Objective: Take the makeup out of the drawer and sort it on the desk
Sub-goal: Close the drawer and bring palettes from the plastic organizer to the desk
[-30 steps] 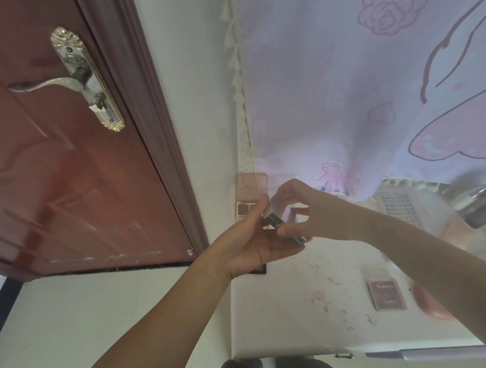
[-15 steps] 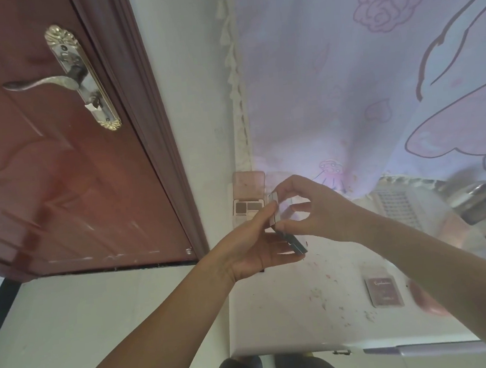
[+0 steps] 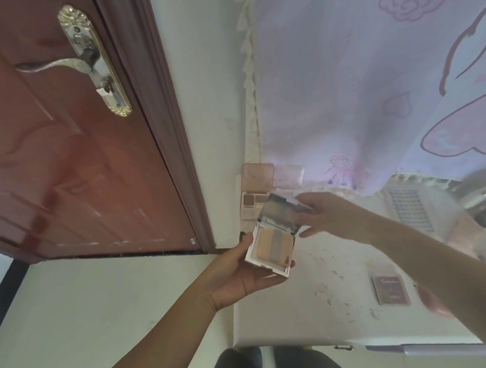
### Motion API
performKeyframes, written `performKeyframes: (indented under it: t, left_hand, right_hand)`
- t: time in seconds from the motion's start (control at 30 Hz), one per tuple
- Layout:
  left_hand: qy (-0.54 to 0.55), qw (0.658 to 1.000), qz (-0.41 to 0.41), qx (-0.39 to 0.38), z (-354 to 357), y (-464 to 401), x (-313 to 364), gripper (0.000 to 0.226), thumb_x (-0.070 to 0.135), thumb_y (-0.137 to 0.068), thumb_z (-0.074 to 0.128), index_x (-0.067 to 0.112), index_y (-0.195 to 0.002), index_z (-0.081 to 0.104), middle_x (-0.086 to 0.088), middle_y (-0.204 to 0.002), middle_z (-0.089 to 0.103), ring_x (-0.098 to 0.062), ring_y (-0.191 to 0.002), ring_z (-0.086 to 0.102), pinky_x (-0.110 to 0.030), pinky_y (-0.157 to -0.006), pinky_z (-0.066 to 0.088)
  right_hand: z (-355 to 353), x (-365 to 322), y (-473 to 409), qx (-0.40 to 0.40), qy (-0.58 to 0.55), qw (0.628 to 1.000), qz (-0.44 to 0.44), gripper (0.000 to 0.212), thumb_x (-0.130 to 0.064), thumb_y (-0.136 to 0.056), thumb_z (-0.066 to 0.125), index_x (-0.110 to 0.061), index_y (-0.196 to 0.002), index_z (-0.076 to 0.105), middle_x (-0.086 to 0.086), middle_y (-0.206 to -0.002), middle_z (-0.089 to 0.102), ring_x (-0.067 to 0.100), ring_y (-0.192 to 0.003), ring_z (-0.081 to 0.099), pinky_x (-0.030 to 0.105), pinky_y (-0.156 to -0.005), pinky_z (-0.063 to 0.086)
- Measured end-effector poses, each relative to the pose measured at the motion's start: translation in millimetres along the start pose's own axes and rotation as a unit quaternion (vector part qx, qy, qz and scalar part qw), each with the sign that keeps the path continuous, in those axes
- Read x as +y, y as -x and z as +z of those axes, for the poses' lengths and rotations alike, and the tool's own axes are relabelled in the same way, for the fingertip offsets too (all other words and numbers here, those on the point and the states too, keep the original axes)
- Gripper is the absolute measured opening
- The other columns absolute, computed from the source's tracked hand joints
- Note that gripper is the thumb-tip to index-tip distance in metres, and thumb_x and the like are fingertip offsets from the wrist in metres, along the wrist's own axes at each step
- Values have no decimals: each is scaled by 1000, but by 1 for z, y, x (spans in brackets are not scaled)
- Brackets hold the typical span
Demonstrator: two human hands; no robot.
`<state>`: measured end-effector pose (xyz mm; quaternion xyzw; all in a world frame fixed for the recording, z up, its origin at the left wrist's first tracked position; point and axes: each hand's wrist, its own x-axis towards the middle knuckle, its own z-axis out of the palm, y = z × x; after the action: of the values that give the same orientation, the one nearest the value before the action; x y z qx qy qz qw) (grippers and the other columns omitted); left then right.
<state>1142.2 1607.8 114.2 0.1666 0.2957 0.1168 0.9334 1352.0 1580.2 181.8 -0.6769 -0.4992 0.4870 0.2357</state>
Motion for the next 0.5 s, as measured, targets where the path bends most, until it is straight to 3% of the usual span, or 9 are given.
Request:
performKeyframes:
  t: [0.07, 0.17, 0.27, 0.37, 0.5]
  left_hand:
    - [-56, 996, 18, 66, -13, 5, -9, 35, 28, -95, 47, 10, -118, 66, -19, -122, 63, -35, -111, 61, -43, -87, 55]
    - [-195, 964, 51, 173, -27, 11, -24, 26, 21, -100, 43, 12, -114, 63, -12, -109, 69, -23, -98, 66, -29, -76, 57]
    - [-359, 887, 73, 280, -41, 13, -41, 26, 22, -100, 43, 14, -119, 60, -1, -105, 66, -12, -94, 62, -19, -76, 54]
    - [-498, 804, 56, 320, -52, 4, -55, 34, 28, -98, 48, 14, -129, 53, -3, -119, 61, -16, -105, 58, -31, -94, 49]
    - [-540, 760, 60, 356, -54, -6, -60, 34, 23, -98, 45, 12, -130, 53, -4, -124, 58, -9, -95, 50, -18, -80, 38]
  right_hand:
    - [18, 17, -6, 27, 54, 998, 12, 28, -6, -93, 53, -9, -66, 48, -5, -65, 46, 6, -60, 57, 40, -84, 56]
    - [46, 38, -14, 21, 139, 990, 8, 21, -15, -94, 50, 0, -79, 53, 7, -76, 57, 21, -73, 62, 39, -81, 54]
    - [70, 49, -18, -15, 192, 981, 2, 18, -17, -95, 46, -6, -95, 61, 11, -94, 66, 27, -86, 63, 33, -77, 49]
    - [85, 56, -24, -30, 189, 982, 5, 27, -14, -96, 44, -14, -117, 62, 9, -106, 66, 27, -93, 62, 32, -81, 49]
    - [94, 66, -32, -35, 192, 981, 13, 28, -20, -98, 44, -9, -119, 59, 12, -111, 65, 27, -93, 62, 39, -85, 52]
